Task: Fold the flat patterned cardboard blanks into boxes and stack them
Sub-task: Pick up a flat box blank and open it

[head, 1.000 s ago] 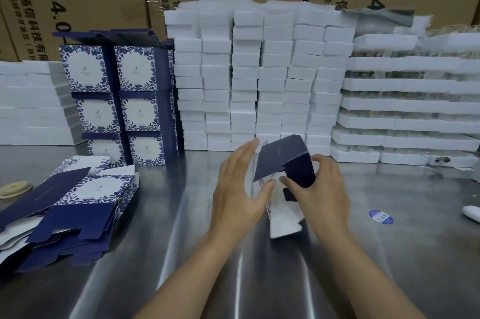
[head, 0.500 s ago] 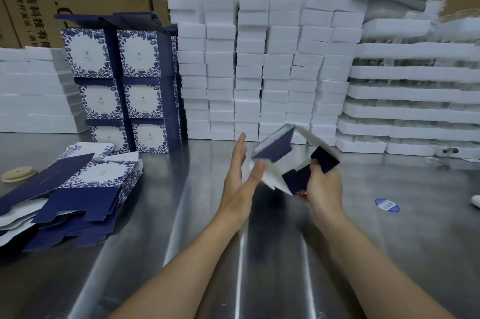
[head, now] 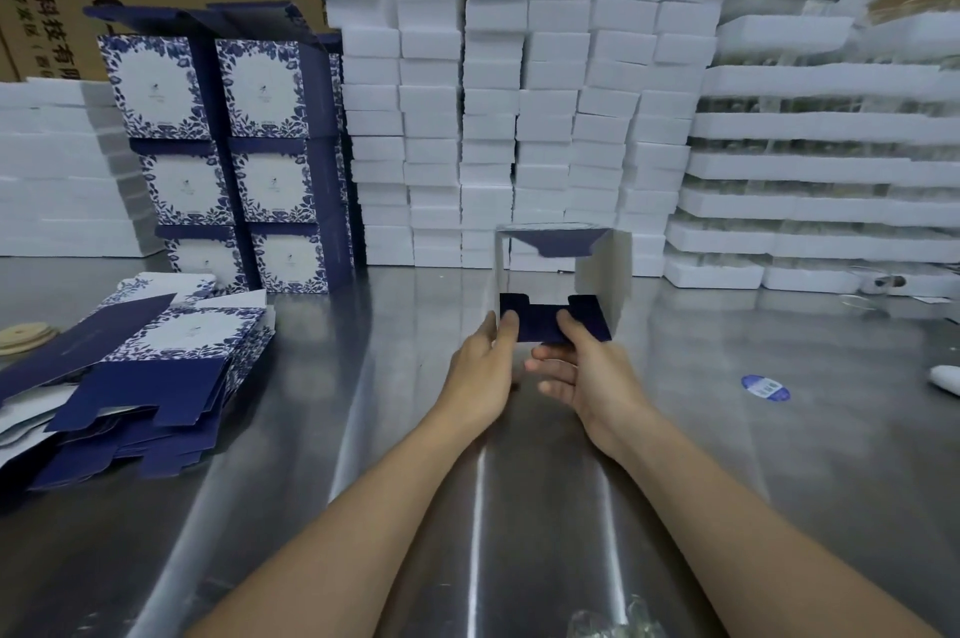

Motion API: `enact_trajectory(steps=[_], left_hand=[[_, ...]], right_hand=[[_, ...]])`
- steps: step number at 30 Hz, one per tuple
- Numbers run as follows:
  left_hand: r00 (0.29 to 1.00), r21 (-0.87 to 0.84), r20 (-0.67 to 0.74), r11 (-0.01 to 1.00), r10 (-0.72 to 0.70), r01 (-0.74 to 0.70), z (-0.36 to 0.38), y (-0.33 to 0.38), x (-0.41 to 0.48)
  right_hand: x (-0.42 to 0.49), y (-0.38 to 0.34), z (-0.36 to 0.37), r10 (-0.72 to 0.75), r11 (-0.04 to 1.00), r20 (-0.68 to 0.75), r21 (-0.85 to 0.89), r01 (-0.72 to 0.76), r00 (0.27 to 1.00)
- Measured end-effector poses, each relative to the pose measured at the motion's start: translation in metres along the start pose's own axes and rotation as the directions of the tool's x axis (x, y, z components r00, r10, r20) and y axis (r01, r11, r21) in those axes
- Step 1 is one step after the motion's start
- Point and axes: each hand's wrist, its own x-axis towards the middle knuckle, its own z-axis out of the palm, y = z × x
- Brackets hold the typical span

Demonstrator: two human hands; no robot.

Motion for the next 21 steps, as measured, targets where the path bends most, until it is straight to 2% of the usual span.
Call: enact_trajectory(steps=[5, 13, 16, 19, 21], left_hand=[[0.998, -0.009, -0.026, 0.999, -0.051, 0.051, 0.003, 0.0, -0.001], [0.998, -0.211, 0.009, 0.975, -0.065, 0.065, 0.012, 0.006, -0.003], [0.995, -0.296, 0.011, 0.95, -0.097, 0.096, 0.01, 0.008, -0.007], [0.996, -0.295, 0.011, 0.951, -0.089, 0.088, 0.012, 0.011, -0.012], [0.997, -0.304, 0.003, 0.949, -0.081, 0.078, 0.013, 0.011, -0.015]], right_hand=[[-0.007, -0.002, 0.002, 0.013, 1.0, -0.011, -0.005, -0.013, 1.0], [-0.018, -0.007, 0.003, -0.003, 0.997, -0.01, -0.074, 0.002, 1.0], [-0.019, -0.008, 0.007, 0.052, 0.999, 0.021, 0.004, -0.052, 0.998], [-0.021, -0.01, 0.005, 0.094, 0.986, 0.079, 0.129, -0.104, 0.992], [-0.021, -0.009, 0.004, 0.091, 0.99, 0.115, 0.101, -0.103, 0.989]])
